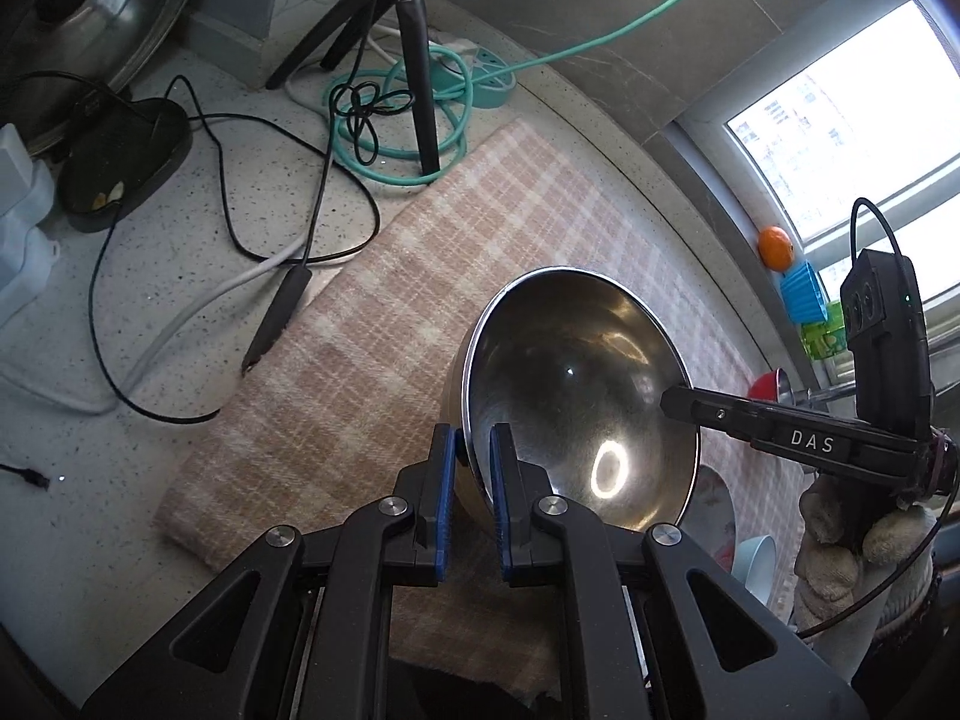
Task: Organize plates and bowls
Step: 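Lift the large steel bowl with both grippers and carry it beside the plate stack, then open both grippers to release the large steel bowl on the cloth, then move both grippers to the rim of the red-bottomed steel bowl by the faucet, then close both grippers on the red-bottomed steel bowl rim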
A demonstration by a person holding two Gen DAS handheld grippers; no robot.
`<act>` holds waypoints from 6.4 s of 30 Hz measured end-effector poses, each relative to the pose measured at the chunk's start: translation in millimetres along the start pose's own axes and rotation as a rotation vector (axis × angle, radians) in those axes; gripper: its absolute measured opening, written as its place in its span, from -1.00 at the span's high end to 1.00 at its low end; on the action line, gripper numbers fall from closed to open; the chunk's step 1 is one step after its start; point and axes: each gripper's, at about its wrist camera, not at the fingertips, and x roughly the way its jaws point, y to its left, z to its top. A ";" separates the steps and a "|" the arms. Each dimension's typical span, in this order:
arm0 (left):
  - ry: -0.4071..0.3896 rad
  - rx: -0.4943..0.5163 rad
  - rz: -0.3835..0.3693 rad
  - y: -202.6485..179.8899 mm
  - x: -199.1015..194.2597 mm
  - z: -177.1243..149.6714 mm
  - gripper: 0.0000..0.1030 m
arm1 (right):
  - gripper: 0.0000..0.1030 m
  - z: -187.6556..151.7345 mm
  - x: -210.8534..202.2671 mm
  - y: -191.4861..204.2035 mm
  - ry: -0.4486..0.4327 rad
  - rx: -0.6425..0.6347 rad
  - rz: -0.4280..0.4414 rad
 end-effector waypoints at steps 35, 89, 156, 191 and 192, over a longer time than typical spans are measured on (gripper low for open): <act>-0.007 0.053 0.067 24.5 -11.6 -11.2 0.82 | 0.80 -27.2 22.6 31.5 0.033 -0.039 0.040; -0.059 0.391 -0.077 -93.1 -26.9 -23.6 0.78 | 0.46 -171.8 -152.6 -87.9 -0.521 0.368 -0.116; 0.141 0.122 -0.170 -364.5 188.8 -68.4 0.78 | 0.61 10.1 -89.7 -323.4 0.038 -0.167 -0.352; 0.205 0.065 -0.152 -350.2 204.8 -47.5 0.86 | 0.86 13.7 -80.9 -314.5 0.058 -0.197 -0.434; 0.207 0.063 -0.154 -350.3 204.9 -47.2 0.86 | 0.86 14.0 -80.8 -314.9 0.057 -0.195 -0.433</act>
